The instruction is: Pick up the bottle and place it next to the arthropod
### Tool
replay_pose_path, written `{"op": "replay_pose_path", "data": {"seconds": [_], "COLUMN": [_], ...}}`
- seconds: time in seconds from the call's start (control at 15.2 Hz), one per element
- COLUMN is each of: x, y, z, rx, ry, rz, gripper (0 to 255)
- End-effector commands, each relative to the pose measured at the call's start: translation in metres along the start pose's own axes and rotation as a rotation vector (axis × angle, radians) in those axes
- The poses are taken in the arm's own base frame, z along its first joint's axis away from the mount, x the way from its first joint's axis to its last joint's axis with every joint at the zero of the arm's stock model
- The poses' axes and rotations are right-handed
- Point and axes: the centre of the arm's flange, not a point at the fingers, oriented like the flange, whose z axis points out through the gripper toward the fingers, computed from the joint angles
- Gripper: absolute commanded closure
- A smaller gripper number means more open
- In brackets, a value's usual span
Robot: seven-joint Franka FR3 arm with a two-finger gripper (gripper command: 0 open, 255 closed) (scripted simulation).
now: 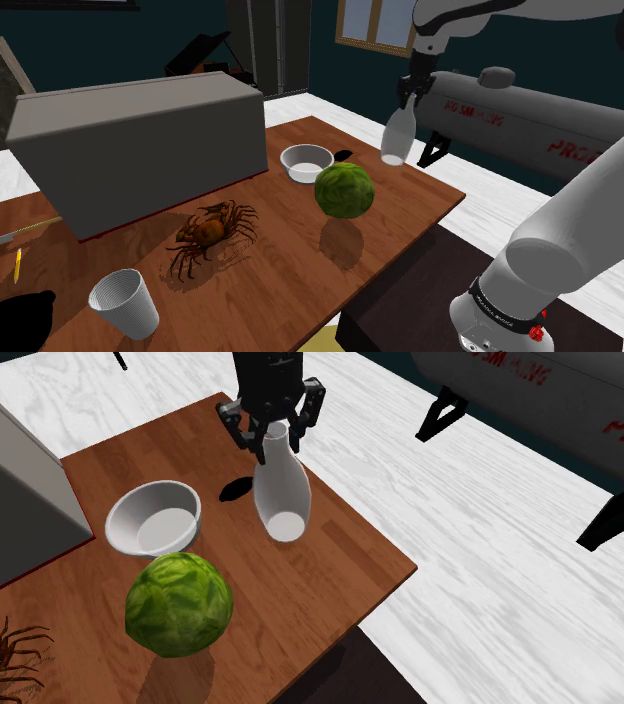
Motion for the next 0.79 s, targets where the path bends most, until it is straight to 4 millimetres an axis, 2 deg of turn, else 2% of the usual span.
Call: {"op": "replay_pose_path", "data": {"seconds": [0.0,0.73], "x": [0.0,0.004], "y": [0.0,-0.001], "z": [-0.011,-0.069], "rx": [0.0,0.0], "ry": [0.0,0.0], "rz": [0.0,0.0], "gripper": [255,255]}}
